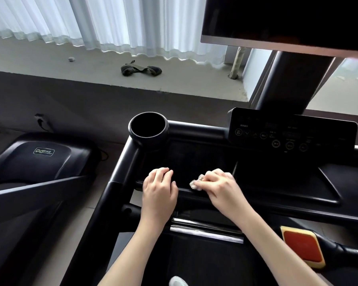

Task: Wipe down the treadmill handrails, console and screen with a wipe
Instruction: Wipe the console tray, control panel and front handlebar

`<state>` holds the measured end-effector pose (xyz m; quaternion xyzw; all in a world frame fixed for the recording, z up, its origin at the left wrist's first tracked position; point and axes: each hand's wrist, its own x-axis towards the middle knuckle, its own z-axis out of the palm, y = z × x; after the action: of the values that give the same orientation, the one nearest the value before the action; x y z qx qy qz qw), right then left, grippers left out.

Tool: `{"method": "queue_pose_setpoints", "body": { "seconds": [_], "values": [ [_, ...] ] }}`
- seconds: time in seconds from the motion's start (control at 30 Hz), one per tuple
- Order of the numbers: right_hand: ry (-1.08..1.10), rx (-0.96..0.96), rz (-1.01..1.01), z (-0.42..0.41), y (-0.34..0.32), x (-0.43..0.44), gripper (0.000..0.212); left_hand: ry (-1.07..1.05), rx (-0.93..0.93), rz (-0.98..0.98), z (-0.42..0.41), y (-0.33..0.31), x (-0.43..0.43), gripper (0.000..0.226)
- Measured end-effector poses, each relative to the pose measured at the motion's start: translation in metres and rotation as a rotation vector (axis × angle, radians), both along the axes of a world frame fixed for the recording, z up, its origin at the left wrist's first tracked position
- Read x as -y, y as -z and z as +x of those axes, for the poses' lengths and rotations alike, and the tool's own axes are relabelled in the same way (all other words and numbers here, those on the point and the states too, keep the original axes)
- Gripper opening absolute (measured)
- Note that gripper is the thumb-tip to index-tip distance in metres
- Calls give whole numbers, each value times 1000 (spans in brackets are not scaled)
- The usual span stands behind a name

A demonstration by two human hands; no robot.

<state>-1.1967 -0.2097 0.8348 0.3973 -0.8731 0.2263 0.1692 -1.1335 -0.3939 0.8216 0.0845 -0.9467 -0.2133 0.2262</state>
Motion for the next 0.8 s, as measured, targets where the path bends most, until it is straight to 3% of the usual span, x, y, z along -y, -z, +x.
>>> {"method": "queue_pose_setpoints", "body": {
  "seconds": [0.13,0.3,0.47,0.63,0.8],
  "values": [
    [278,-1,-77,-2,-4,-7,19,10,-6,11,1,0,0,34],
    [70,36,-18,16,-3,-8,29,7,5,1,1,1,0,35],
    [450,17,-100,-5,-6,-15,31,11,7,-6,1,0,0,35],
    [133,21,-66,-4,-2,-21,32,-5,13,-35,1,0,-2,41],
    [570,-50,-144,-33,-4,-21,28,-46,35,-67,-3,2,-7,27]
  ]
}}
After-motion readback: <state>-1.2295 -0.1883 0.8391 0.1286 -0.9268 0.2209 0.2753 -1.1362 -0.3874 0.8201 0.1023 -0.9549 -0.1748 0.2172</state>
